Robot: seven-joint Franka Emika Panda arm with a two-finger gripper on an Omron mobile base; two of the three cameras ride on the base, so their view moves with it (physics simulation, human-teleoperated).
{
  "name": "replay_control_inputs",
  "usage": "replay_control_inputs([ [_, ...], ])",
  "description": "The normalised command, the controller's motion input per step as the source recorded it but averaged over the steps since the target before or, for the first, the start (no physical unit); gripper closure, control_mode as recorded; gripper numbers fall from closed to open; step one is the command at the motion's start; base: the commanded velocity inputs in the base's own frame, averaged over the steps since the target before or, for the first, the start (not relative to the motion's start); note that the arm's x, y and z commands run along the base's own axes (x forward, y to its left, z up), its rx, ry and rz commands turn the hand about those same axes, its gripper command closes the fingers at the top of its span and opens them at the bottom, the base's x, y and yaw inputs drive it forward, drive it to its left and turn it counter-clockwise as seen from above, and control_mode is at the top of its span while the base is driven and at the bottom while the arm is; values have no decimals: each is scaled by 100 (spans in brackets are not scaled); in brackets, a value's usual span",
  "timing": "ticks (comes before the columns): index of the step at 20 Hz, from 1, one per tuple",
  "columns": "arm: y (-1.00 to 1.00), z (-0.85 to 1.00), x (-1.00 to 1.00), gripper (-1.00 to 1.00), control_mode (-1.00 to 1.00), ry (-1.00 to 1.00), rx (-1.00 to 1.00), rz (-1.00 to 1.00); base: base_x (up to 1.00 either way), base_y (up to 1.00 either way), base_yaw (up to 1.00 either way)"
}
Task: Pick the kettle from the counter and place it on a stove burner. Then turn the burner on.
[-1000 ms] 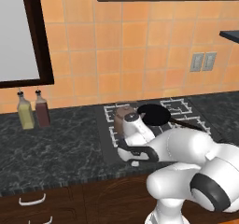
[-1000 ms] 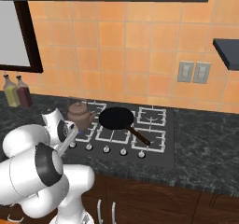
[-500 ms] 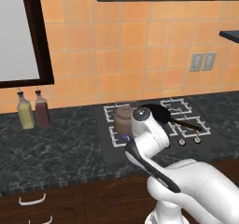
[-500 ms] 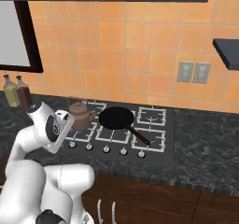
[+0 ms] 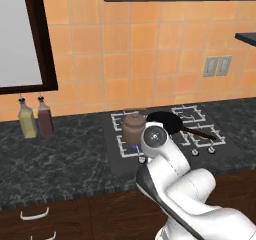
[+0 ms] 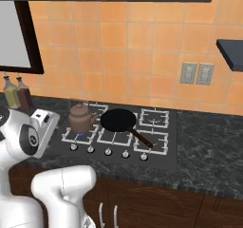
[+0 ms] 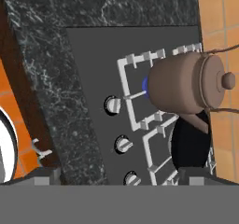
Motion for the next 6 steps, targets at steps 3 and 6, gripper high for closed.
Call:
replay_control_inputs([
  [3,29,35,-36,-100,-100,-18,2,1,0,0,0],
  [6,13,24,-29,-100,-100,-16,5,1,0,0,0],
])
